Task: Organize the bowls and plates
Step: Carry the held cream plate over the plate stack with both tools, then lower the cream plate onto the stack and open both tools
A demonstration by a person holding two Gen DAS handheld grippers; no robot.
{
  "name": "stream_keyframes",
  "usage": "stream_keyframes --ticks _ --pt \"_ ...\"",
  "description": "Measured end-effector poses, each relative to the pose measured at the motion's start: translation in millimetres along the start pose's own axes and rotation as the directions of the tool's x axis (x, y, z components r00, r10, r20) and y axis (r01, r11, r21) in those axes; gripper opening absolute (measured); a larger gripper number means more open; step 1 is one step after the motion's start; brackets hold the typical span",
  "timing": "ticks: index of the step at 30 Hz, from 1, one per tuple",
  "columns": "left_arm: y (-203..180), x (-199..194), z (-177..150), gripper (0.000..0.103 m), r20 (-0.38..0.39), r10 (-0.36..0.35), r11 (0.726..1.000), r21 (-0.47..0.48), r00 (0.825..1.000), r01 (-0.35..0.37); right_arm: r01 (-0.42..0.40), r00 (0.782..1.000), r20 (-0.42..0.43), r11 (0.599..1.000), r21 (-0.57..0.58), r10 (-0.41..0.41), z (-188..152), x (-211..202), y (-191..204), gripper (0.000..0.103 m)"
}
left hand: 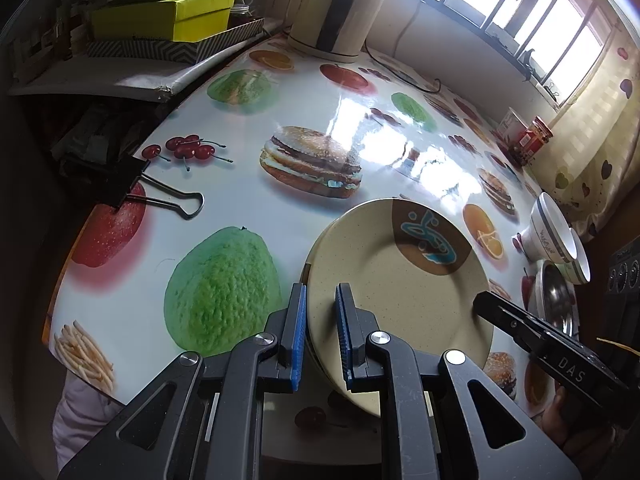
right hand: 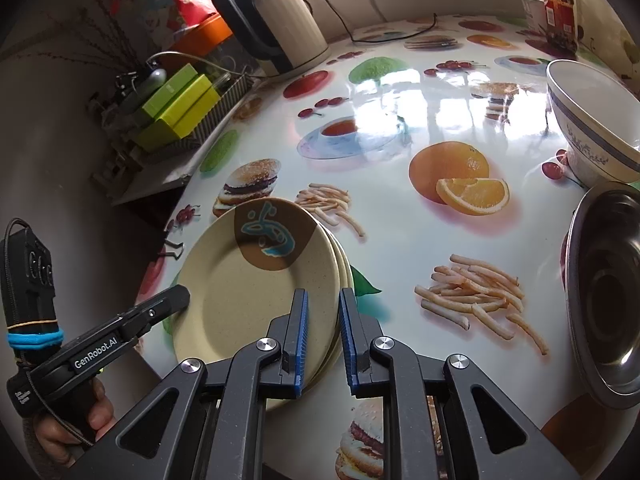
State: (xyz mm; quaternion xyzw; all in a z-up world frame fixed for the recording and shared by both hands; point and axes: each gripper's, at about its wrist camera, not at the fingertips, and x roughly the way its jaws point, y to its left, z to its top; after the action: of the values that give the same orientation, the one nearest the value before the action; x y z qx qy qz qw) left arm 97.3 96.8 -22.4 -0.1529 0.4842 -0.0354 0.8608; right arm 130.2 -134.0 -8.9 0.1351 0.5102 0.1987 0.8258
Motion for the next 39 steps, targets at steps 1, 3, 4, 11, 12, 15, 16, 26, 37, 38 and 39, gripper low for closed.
stream_keyframes --ticks 1,3,4,11,12,15,16,26,37,38,39 --pt "0.1 0.1 -0.1 0.015 0.0 0.001 1.0 0.0 1.0 -0.001 0.002 1.0 0.001 1.0 -0.003 -0.002 0.1 0.1 0.1 0.016" --pt "0.1 0.2 0.1 0.015 -0.001 0.002 1.0 -0.001 1.0 -0.002 0.013 1.0 0.005 1.0 -0.016 -0.012 -0.7 0.9 0.7 0.017" --pt "0.0 0.0 0.1 0.015 0.0 0.001 1.0 -0.001 1.0 -0.001 0.015 1.0 0.007 1.0 -0.021 -0.015 -1.2 1.3 1.0 0.018" --pt "-0.9 0.4 0.7 0.015 0.0 0.009 1.0 0.0 1.0 -0.009 0.023 1.0 0.009 0.999 -0.029 -0.023 -1.6 1.3 1.8 0.018" --pt "-0.2 0.6 1.0 0.015 -0.001 0.008 1.0 -0.001 1.0 -0.008 0.024 1.0 0.009 0.999 -0.03 -0.024 -1.4 1.6 2.0 0.018" --pt "-1.7 0.1 0.8 0.015 -0.002 0.012 1.0 0.0 1.0 -0.012 0.022 1.0 0.01 0.999 -0.03 -0.022 -1.3 1.6 2.1 0.018" --pt "-1.8 0.2 0.7 0.015 -0.002 0.013 1.0 -0.001 1.0 -0.013 0.023 1.0 0.009 0.999 -0.029 -0.022 -1.3 1.4 1.9 0.018" --pt "-0.2 1.5 1.2 0.015 -0.008 0.017 1.0 -0.009 1.0 -0.017 0.025 1.0 0.016 0.999 -0.038 -0.024 0.1 -1.0 4.6 0.018" --pt "-0.7 1.4 0.9 0.024 -0.008 0.004 1.0 -0.007 1.0 -0.004 0.021 1.0 0.022 0.999 -0.036 -0.02 0.7 -3.5 3.6 0.019" --pt "-1.1 1.5 0.6 0.026 -0.008 0.001 1.0 -0.01 1.0 -0.001 0.02 1.0 0.023 0.999 -0.037 -0.019 0.8 -3.4 3.4 0.02" --pt "-0.3 2.1 0.0 0.028 -0.01 -0.001 1.0 -0.013 1.0 0.001 0.021 1.0 0.023 0.999 -0.036 -0.02 0.8 -3.4 3.4 0.022"
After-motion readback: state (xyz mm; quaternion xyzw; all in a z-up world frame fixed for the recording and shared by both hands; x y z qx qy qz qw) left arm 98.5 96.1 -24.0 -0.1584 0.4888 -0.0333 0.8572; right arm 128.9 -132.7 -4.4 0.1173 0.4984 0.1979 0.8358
